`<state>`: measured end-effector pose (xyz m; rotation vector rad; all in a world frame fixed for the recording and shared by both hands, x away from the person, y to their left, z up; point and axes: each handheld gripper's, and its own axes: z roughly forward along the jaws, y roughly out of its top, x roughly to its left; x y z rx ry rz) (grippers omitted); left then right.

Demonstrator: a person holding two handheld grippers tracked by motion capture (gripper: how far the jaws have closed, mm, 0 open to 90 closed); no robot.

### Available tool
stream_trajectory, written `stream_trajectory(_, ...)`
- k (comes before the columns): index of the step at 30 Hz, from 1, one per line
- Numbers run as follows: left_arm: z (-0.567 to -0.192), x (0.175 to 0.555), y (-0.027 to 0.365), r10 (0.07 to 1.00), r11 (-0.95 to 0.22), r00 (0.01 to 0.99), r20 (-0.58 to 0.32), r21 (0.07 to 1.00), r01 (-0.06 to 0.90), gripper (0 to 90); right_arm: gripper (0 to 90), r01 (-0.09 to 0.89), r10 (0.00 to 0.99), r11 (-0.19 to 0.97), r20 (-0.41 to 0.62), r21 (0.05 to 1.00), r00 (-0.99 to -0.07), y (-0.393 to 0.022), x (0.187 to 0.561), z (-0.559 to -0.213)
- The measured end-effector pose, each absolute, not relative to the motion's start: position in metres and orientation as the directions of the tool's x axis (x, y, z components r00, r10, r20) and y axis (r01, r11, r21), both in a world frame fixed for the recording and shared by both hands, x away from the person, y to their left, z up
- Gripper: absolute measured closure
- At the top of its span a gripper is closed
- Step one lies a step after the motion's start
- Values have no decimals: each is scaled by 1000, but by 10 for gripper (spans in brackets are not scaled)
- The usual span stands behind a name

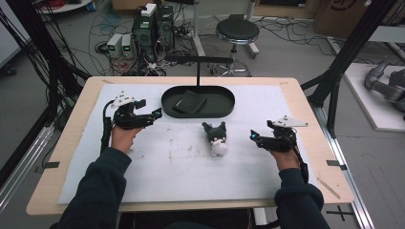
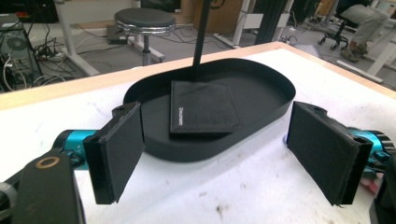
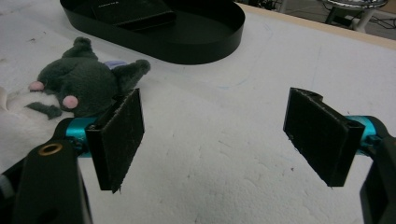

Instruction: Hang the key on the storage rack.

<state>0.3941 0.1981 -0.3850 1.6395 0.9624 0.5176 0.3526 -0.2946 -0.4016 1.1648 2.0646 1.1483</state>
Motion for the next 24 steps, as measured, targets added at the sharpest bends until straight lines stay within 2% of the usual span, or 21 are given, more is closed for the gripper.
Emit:
stream_trajectory(5, -397, 378, 213, 822, -67, 555, -125, 947, 313, 192, 206, 400, 849, 307, -59, 864, -525, -285, 348, -399)
stream_trajectory(8, -399, 368, 221, 841, -94, 534, -82, 951, 295, 192, 205, 396, 845, 309, -58, 865, -532, -278, 347, -398)
stream_trajectory(13, -399, 359, 236, 853, -70, 515, -88, 957, 281, 192, 205, 363, 818, 337, -79, 868, -570, -259, 345, -393)
stream_trajectory(19, -404, 351, 242, 859, -89, 510, -55, 963, 253, 192, 206, 372, 805, 364, -87, 854, -588, -239, 351, -390)
stream_trajectory(24, -409, 352, 244, 857, -93, 512, -62, 958, 271, 192, 206, 384, 795, 388, -93, 838, -600, -220, 356, -392)
